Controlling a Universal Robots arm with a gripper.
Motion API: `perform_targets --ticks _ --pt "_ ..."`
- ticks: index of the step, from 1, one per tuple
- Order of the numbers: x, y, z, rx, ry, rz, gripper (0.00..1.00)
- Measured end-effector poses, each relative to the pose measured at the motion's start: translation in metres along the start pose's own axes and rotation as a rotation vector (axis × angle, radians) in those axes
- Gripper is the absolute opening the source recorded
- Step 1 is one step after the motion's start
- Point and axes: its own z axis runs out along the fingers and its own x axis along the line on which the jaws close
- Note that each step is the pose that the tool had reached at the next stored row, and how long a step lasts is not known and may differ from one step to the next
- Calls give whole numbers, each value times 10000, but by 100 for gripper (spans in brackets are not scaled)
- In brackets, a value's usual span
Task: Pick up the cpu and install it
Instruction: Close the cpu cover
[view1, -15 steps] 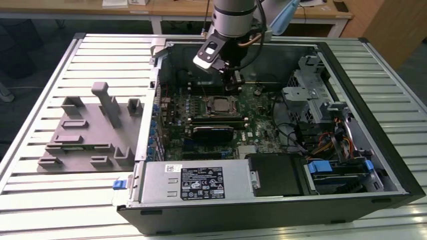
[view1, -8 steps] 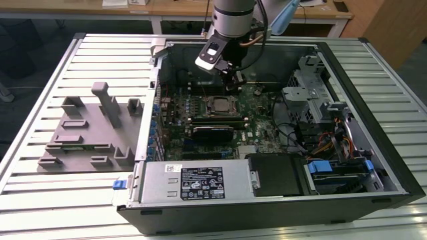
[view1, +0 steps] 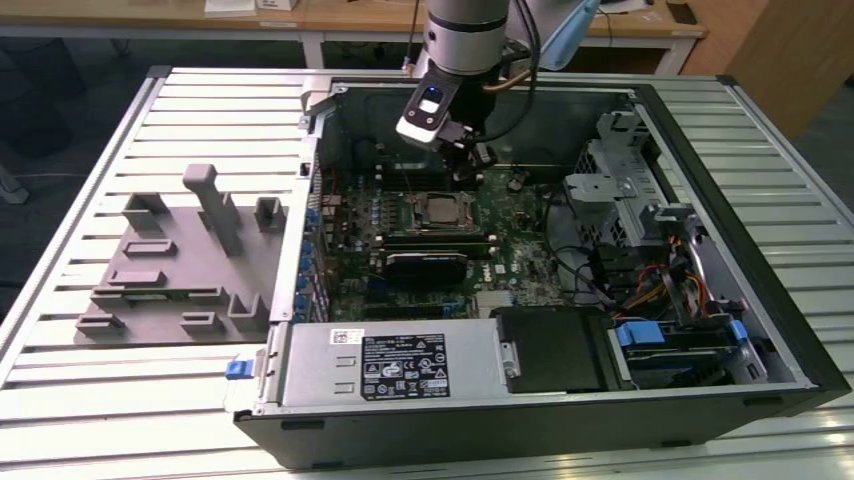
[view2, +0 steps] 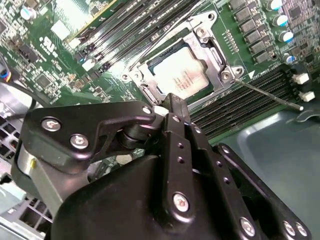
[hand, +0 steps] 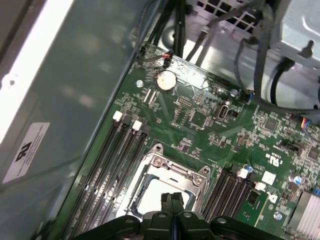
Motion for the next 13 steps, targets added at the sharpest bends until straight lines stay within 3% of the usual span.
perform_targets --ticks 13 --pt "0 0 0 -69 34 -1398 11"
